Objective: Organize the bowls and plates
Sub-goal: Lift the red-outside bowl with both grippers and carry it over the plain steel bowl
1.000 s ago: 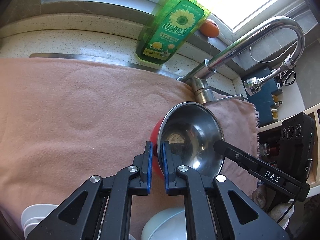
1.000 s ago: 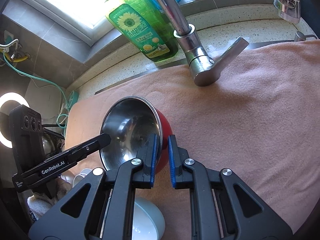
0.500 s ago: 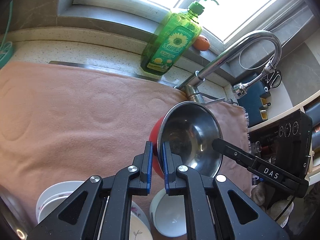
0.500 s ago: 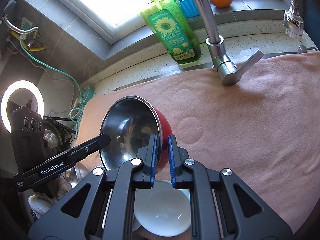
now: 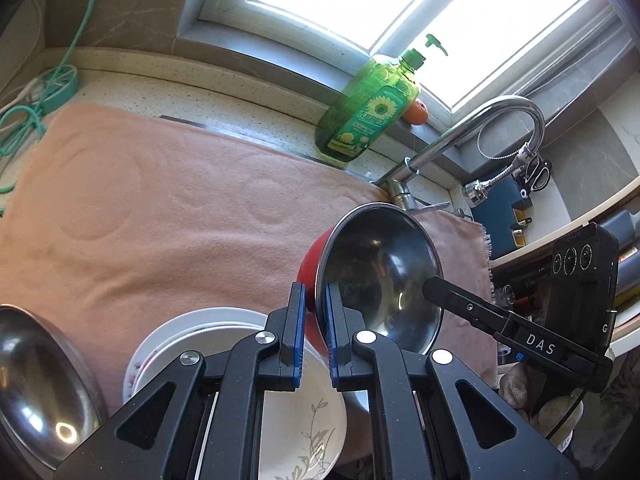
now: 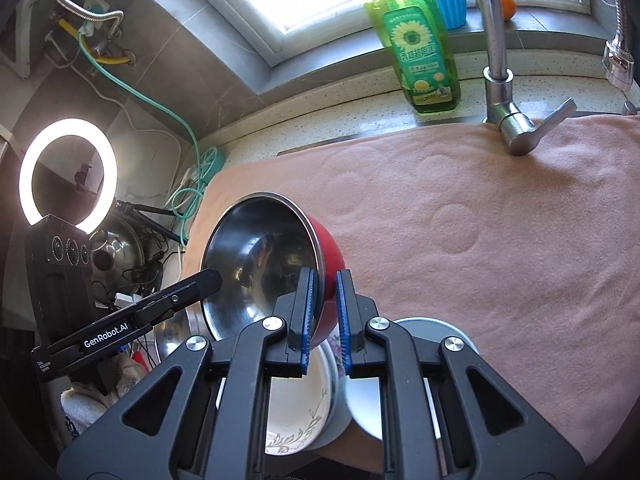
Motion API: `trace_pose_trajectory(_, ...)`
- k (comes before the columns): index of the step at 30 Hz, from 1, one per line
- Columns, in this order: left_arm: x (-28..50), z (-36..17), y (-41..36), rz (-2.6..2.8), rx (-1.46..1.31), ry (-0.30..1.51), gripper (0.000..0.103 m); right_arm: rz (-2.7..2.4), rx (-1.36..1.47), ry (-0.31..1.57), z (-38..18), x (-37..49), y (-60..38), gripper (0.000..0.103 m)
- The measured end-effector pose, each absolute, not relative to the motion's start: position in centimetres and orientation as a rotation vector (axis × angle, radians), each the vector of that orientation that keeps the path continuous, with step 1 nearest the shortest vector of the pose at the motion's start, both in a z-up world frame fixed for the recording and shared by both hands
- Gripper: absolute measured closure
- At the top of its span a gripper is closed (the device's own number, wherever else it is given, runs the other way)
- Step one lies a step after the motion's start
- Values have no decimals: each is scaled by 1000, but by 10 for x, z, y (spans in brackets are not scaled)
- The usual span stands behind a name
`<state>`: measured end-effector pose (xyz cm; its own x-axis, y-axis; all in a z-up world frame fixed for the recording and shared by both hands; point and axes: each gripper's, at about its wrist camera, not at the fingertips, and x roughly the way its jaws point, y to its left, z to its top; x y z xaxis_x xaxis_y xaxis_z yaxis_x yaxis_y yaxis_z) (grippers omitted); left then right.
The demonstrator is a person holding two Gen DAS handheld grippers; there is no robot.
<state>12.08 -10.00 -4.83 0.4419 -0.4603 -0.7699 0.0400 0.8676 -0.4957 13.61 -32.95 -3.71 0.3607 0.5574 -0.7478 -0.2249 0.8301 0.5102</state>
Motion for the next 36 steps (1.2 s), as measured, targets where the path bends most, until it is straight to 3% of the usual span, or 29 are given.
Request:
trace_pose_trajectory(22, 37, -29, 15, -160, -552, 982, 95, 724, 215, 1117, -24, 91, -200, 92)
trace_pose_trajectory(36, -7, -42, 82, -15, -625, 975, 95, 829, 91, 1179, -48, 71, -111, 92)
